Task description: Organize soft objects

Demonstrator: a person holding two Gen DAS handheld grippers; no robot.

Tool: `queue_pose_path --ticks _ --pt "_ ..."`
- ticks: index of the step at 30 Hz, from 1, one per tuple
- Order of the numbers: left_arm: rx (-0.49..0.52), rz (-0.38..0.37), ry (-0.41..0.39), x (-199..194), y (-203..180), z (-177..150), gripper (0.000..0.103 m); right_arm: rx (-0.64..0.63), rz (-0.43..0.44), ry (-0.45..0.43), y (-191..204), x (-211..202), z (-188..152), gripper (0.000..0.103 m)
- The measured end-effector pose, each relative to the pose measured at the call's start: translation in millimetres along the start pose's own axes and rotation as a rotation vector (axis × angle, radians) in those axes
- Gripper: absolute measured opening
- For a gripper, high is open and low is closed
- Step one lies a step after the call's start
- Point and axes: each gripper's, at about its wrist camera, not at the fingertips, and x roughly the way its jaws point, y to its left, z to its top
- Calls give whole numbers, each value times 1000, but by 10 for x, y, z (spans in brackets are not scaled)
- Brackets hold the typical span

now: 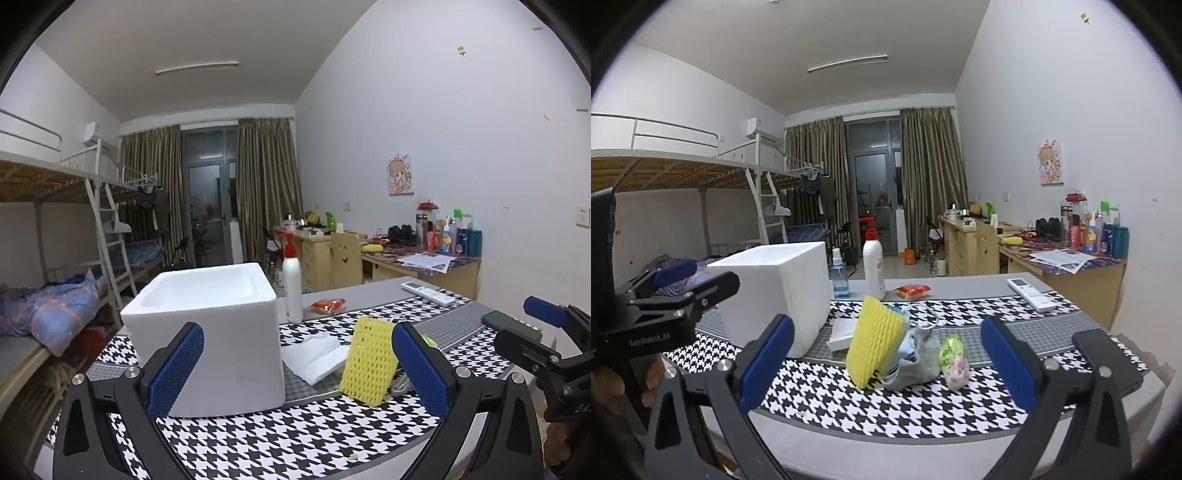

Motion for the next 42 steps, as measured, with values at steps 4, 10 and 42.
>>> queue_pose_path --ticks 4,10,42 --pt "-14 5 14 30 23 -1 102 6 -4 8 -7 -4 14 102" --pt "1 7 14 20 -26 -14 102 1 -6 11 14 10 17 102" --pt "-27 -14 53 180 59 -41 102 -5 1 44 51 215 15 102"
